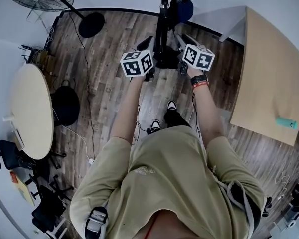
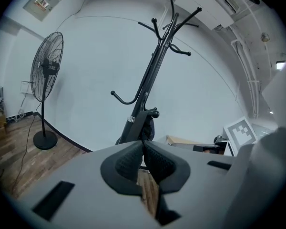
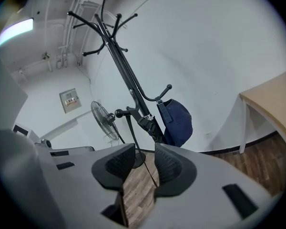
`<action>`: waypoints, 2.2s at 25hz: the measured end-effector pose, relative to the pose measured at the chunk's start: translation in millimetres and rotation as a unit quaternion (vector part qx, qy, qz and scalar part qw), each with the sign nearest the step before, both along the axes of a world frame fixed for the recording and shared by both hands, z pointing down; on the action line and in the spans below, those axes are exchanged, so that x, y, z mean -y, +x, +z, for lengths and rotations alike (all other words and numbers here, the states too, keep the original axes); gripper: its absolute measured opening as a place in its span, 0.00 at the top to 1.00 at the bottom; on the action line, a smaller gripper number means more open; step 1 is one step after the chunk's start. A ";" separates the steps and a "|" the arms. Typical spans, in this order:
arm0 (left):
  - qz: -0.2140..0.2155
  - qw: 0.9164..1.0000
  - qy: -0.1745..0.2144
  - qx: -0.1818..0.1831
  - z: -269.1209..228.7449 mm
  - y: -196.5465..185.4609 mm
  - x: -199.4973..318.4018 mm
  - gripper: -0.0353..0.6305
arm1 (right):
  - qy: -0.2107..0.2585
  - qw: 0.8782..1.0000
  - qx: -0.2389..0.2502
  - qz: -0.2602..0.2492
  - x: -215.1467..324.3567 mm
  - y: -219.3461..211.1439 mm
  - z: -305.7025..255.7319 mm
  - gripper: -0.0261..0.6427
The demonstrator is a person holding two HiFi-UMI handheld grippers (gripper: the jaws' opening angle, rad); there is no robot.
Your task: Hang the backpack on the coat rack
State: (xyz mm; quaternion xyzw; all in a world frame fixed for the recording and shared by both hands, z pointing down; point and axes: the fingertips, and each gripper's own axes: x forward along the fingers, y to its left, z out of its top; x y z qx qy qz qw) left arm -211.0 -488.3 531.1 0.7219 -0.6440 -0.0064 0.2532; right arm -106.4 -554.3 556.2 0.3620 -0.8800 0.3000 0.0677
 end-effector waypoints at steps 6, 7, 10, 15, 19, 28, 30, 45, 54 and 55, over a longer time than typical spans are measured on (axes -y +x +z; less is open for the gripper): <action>0.022 0.999 0.025 0.019 -28.4 14.0 -54.0 0.91 | 0.048 0.998 -0.031 0.032 -55.5 26.8 -33.7 0.77; 0.025 0.999 0.031 0.028 -35.2 15.4 -64.0 0.91 | 0.057 0.997 -0.034 0.040 -64.1 31.8 -40.4 0.77; 0.022 0.995 0.055 0.076 -62.7 14.1 -95.7 0.91 | 0.082 0.995 -0.031 0.051 -90.4 43.7 -59.7 0.78; -0.002 0.988 0.101 0.118 -103.8 6.0 -141.2 0.91 | 0.122 0.990 -0.045 0.058 -129.9 64.2 -88.5 0.80; -0.019 0.982 0.127 0.141 -118.7 -0.8 -172.8 0.91 | 0.153 0.984 -0.063 0.066 -159.5 70.9 -105.3 0.84; -0.037 0.974 0.161 0.154 -114.1 3.2 -214.9 0.91 | 0.203 0.973 -0.071 0.089 -206.9 86.5 -115.2 0.92; -0.039 0.974 0.157 0.160 -108.1 4.2 -223.5 0.91 | 0.205 0.972 -0.071 0.094 -215.3 90.3 -112.9 0.94; 0.011 0.979 0.129 0.155 -88.5 33.6 -221.5 0.91 | 0.177 0.978 -0.058 0.094 -218.5 97.6 -96.1 0.94; 0.005 0.984 0.123 0.128 -77.5 34.5 -171.0 0.91 | 0.172 0.980 -0.062 0.082 -164.4 101.8 -88.5 0.94; 0.002 0.985 0.132 0.113 -77.8 32.6 -163.4 0.91 | 0.171 0.980 -0.062 0.078 -155.0 100.5 -87.6 0.94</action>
